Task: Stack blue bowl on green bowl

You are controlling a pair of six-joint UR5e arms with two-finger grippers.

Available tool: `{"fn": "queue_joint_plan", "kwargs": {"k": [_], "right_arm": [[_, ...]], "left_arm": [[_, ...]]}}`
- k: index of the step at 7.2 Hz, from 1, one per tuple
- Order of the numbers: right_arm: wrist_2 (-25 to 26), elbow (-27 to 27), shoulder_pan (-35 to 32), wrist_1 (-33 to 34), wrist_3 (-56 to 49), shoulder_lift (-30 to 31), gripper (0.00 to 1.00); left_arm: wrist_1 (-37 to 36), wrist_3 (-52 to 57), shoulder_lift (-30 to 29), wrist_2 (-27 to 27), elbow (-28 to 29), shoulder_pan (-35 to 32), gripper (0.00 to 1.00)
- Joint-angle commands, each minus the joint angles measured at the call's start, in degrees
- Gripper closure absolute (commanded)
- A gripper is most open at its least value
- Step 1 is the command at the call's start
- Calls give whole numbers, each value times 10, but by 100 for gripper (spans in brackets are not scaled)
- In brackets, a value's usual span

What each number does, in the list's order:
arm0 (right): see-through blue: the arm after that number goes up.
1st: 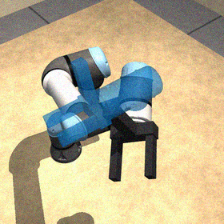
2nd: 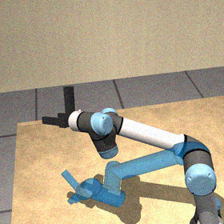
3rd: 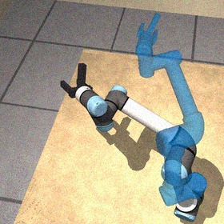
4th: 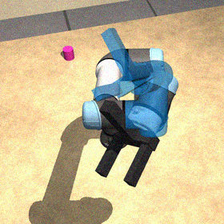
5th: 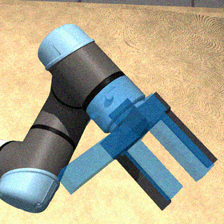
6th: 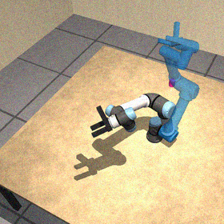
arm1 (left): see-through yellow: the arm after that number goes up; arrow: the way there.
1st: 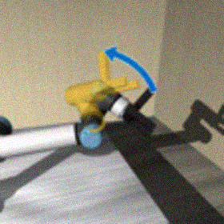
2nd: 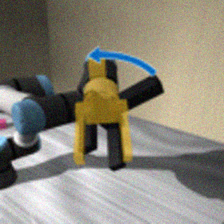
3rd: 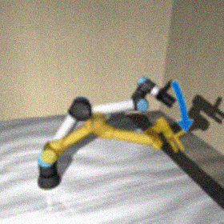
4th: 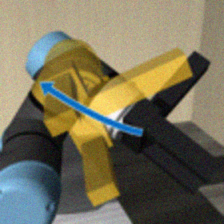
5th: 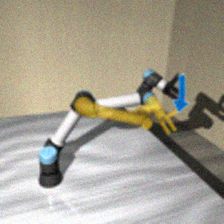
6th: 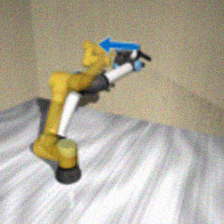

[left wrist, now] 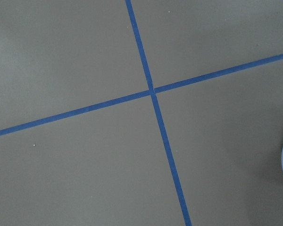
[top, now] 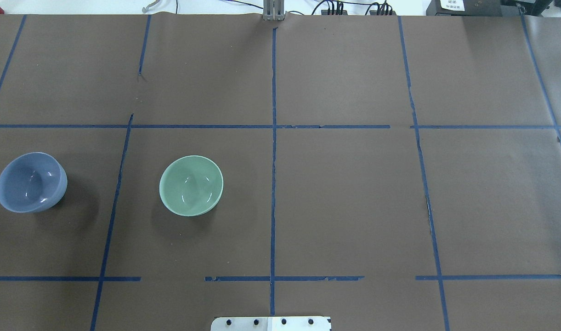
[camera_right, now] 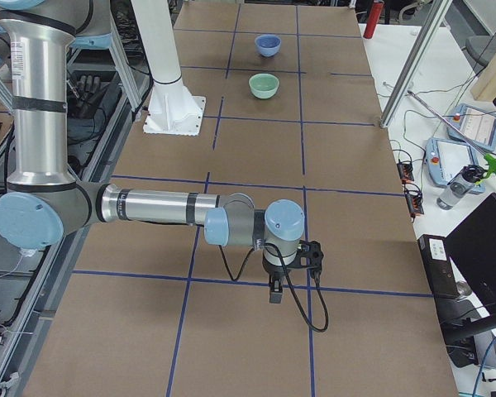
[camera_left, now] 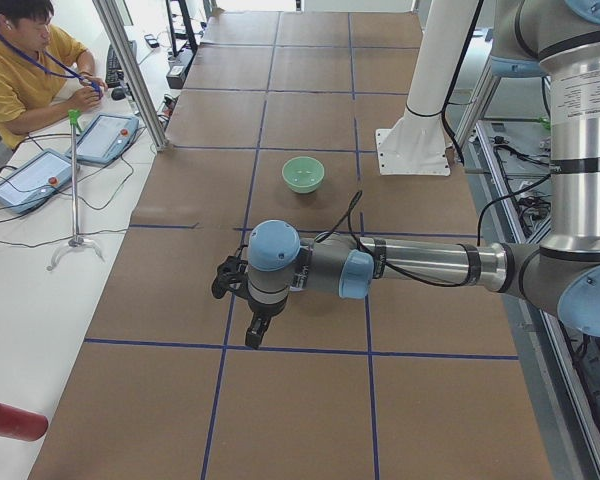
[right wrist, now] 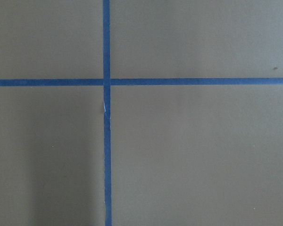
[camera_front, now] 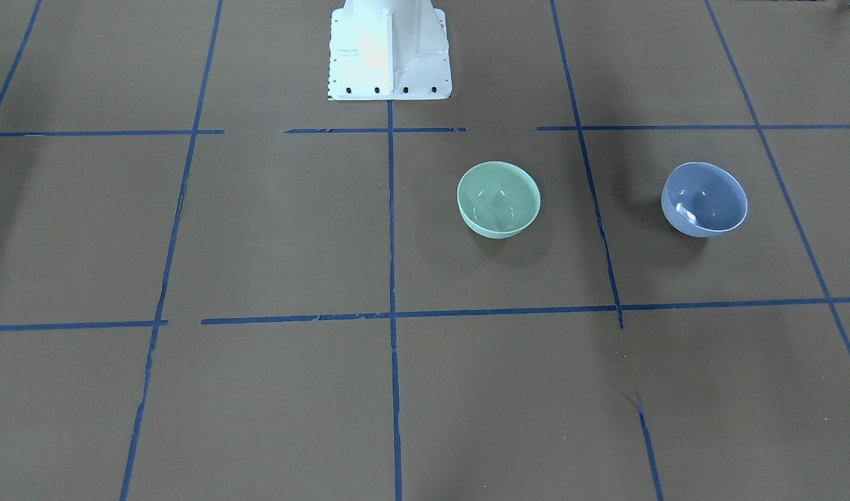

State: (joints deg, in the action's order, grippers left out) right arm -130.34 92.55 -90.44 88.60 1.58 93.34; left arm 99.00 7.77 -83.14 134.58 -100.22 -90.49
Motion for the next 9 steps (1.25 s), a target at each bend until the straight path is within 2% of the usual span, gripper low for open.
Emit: {"fn": "queue_joint_plan", "kwargs": {"k": [1,2,4,6,8,9], "right_arm": [[0,0,0,1,0,0,0],[0,0,0,0,0,0,0],[-1,0,0,0,0,0,0],[0,0,0,0,0,0,0],[0,0,0,0,0,0,0],[0,0,0,0,0,0,0]], "left_arm": [[121,-176,6,-5,5,80,0],[190,-254,15,-22,10,134,0],[215,-430,16,-55,3,231,0],[316,-532,50,-111,8,291,0],[321,-577,54,-133,8,332,0],[324,-573,55,-136,8,333,20]]}}
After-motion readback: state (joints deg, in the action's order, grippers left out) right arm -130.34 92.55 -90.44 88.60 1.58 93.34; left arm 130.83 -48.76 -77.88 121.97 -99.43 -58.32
